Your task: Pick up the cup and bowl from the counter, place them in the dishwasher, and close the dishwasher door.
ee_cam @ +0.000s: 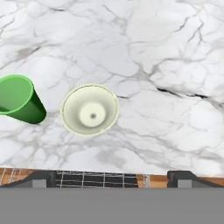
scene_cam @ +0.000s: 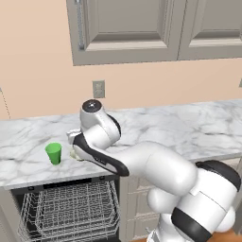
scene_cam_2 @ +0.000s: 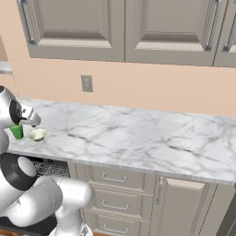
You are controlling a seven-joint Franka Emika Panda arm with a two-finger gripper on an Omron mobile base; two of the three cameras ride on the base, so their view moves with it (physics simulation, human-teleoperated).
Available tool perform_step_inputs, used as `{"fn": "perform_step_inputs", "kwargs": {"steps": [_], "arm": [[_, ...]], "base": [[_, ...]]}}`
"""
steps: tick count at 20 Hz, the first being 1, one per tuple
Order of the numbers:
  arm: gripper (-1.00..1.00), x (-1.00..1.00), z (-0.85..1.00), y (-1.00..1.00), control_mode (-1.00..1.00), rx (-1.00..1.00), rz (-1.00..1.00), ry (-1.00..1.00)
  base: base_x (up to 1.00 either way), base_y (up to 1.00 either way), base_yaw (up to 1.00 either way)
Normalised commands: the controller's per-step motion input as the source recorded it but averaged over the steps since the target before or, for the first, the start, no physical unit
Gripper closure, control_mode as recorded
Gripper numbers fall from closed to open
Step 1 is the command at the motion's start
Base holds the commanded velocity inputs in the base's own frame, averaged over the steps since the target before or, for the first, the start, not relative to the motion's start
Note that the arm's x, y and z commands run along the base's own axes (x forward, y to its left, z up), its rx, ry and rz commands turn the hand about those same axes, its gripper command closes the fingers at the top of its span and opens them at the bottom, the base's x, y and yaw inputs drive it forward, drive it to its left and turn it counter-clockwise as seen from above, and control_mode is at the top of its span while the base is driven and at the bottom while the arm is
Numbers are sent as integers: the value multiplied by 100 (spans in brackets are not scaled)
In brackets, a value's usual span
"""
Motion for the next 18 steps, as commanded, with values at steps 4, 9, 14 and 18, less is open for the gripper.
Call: {"fn": "perform_step_inputs", "kwargs": {"steps": [4,9,14,18], "arm": [[-100,8,0,21,-100,0,-1,0],[-100,6,0,16,-100,0,-3,-1],[-100,0,0,17,-100,0,-4,0],[-100,2,-4,19,-100,0,-3,0]], "base": [[0,0,0],[0,0,0],[0,0,0],[0,0,0]]}}
